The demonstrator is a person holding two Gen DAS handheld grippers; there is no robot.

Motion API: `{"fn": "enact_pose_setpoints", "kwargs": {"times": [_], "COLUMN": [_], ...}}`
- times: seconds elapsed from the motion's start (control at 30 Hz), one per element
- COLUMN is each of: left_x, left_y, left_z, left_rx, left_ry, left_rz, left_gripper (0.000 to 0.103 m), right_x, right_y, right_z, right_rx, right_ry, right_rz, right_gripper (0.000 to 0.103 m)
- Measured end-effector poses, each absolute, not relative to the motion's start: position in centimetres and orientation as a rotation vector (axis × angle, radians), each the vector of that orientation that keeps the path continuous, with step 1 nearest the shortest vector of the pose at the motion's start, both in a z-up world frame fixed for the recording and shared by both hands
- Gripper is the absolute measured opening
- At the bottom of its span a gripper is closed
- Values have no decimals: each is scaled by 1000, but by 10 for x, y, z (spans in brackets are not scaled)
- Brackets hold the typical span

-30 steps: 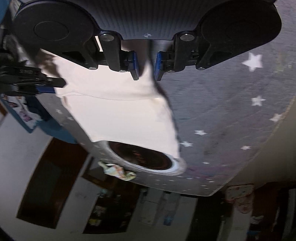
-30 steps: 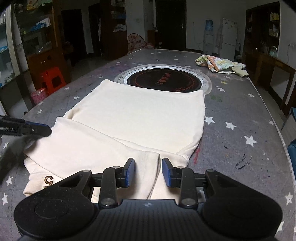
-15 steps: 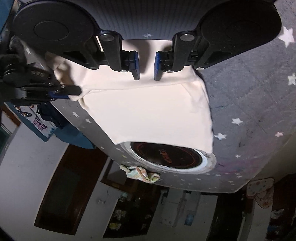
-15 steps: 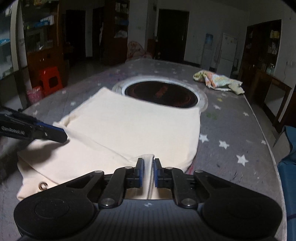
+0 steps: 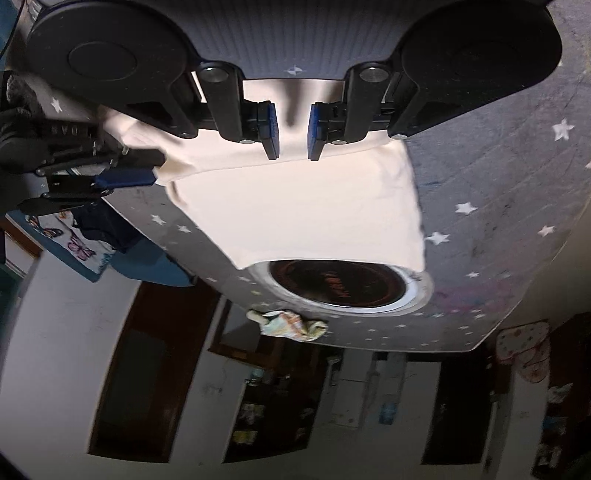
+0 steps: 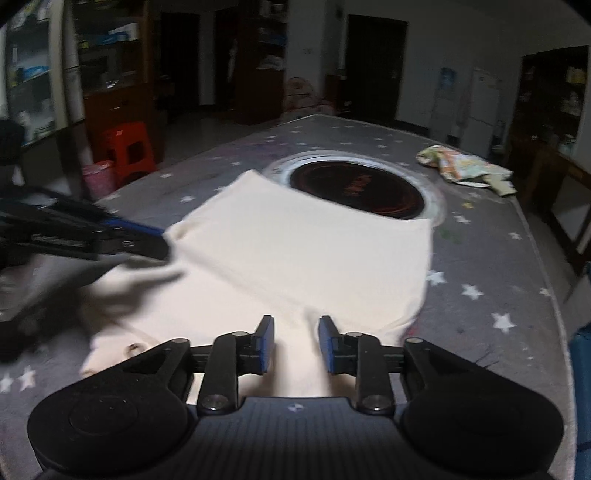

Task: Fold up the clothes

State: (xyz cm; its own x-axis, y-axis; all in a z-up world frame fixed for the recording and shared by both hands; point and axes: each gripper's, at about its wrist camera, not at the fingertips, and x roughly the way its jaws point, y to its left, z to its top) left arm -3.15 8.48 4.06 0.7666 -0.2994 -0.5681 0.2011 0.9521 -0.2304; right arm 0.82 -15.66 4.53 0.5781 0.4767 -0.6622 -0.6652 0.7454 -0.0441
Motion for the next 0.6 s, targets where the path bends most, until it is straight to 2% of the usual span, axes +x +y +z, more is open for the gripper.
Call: {"fn": "enact_pose_setpoints", "kwargs": {"times": [0.23,0.47,0.6], "left_x": [-31,-44,-45], "left_y": [78,67,58], "left_z": [25,34,26], "left_rx": [-131,-110,-80], "left_ry": [683,651,683], "left_rz": [-268,-311,-314], "left_gripper": [19,33,35], "right_x": [-4,-6,-3], "right_y": [-149,-143,-138], "right_z": [32,38,26], "right_rx": [-358,-352,-368], "right_ry": [708,678,708], "right_rz": [710,720,719], "right_gripper": [31,35,36]}}
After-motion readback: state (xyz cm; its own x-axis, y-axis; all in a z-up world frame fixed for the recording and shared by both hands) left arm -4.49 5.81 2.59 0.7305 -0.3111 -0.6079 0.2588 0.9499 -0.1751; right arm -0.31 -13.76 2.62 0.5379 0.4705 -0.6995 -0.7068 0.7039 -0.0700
